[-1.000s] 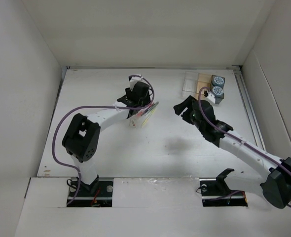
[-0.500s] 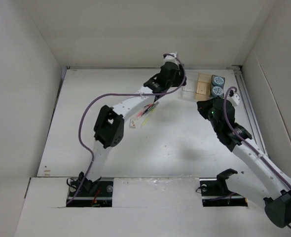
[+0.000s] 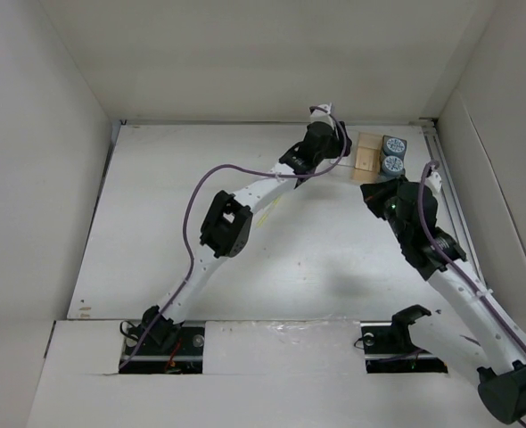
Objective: Sort the stationery into containers
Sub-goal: Move the storage box to the center of the board, then place the storage box in the storage box, then pick up the pen from the center of the board.
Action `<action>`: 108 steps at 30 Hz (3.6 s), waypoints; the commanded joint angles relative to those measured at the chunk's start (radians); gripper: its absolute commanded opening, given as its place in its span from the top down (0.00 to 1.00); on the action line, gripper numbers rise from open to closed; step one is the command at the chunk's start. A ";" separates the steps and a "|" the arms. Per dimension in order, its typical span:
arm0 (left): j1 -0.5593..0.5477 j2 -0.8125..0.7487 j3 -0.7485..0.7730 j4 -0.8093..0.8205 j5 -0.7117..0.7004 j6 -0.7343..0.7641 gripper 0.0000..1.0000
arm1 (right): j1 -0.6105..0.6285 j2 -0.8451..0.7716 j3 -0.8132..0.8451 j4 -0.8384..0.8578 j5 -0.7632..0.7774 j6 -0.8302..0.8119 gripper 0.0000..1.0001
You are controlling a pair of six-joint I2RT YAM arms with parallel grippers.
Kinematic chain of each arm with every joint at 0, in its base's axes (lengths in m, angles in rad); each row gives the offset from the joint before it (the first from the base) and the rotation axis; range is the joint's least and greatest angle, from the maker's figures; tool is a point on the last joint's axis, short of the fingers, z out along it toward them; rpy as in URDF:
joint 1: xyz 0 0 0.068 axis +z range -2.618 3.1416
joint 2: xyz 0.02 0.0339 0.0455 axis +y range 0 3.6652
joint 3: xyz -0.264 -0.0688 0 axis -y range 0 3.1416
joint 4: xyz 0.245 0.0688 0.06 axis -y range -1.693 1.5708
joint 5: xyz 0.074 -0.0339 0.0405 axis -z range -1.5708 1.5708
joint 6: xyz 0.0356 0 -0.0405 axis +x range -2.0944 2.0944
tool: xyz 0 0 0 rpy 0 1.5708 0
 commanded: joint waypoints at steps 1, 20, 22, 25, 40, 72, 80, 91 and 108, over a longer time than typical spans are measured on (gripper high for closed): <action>-0.001 -0.018 0.072 0.163 0.002 -0.015 0.66 | -0.014 -0.068 0.007 0.020 -0.039 -0.009 0.97; -0.001 -0.031 -0.161 0.222 0.024 0.037 0.66 | -0.034 -0.088 -0.014 0.040 -0.088 -0.009 0.94; -0.001 -0.054 -0.185 0.222 0.024 0.037 0.66 | -0.034 -0.088 -0.025 0.049 -0.088 -0.009 0.94; -0.001 -0.092 -0.234 0.208 0.038 0.049 0.70 | -0.034 -0.097 -0.025 0.049 -0.088 -0.009 0.94; -0.019 -0.226 -0.244 0.039 -0.036 0.111 0.52 | -0.034 -0.131 -0.025 0.049 -0.125 -0.009 0.92; -0.019 0.053 0.046 0.228 -0.120 0.220 0.29 | -0.034 -0.122 -0.043 0.067 -0.134 -0.018 0.88; -0.019 -0.039 -0.078 0.266 -0.100 0.200 0.16 | -0.034 -0.122 -0.043 0.067 -0.134 -0.018 0.87; -0.019 -0.569 -0.580 0.298 -0.141 0.177 0.29 | -0.034 -0.131 -0.071 0.087 -0.182 -0.027 1.00; 0.056 -0.745 -1.035 -0.068 -0.280 0.166 0.31 | -0.025 -0.063 -0.091 0.141 -0.300 -0.064 0.57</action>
